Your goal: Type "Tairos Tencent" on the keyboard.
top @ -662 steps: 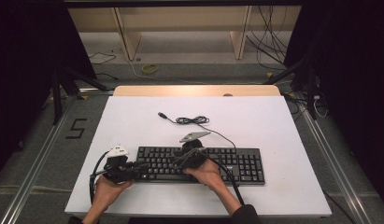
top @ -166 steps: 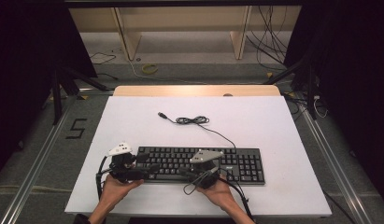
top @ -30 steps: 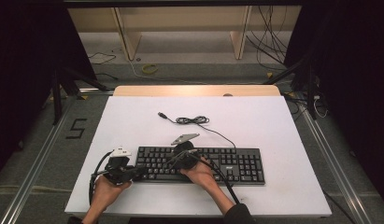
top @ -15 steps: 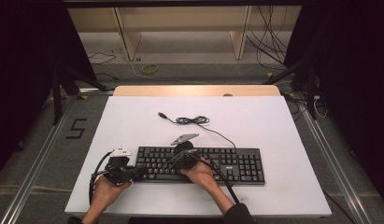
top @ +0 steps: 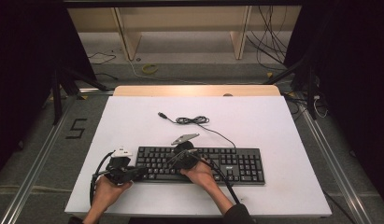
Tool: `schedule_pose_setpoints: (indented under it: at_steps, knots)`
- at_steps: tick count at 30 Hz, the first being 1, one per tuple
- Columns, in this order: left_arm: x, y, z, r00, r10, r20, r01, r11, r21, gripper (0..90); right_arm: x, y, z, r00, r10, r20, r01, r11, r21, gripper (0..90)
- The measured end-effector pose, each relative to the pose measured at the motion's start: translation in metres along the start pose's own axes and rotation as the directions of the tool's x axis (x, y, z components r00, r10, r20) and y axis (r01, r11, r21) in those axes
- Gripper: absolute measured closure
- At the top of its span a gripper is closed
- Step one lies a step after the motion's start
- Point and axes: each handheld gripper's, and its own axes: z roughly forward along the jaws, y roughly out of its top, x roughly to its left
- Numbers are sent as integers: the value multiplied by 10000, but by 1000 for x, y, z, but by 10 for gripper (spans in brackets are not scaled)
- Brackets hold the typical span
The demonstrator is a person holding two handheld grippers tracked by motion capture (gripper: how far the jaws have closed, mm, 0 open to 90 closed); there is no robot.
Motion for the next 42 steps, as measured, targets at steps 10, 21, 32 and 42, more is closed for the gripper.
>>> schedule_pose_setpoints:
  at_steps: [10, 21, 32, 42]
  knots:
    - [-3, 3, -7, 9998, 1, 212, 22, 9942, -1077, 745, -4, 0, -19, 9995, 135, -271, -153, 9976, -676, 790]
    - [-3, 5, -7, 9986, -130, 510, 196, 9910, -1321, 535, -9, -8, -38, 9983, 345, -472, -398, 9926, -1149, 629]
    - [-3, 7, -4, 9968, 76, 797, 73, 9827, -1853, 439, -9, -13, -49, 9988, 366, -313, -401, 9922, -1179, 484]
    - [-2, 10, -1, 9970, 57, 777, 106, 9782, -2074, 401, -17, -22, -61, 9982, 595, -62, -598, 9899, -1285, 418]
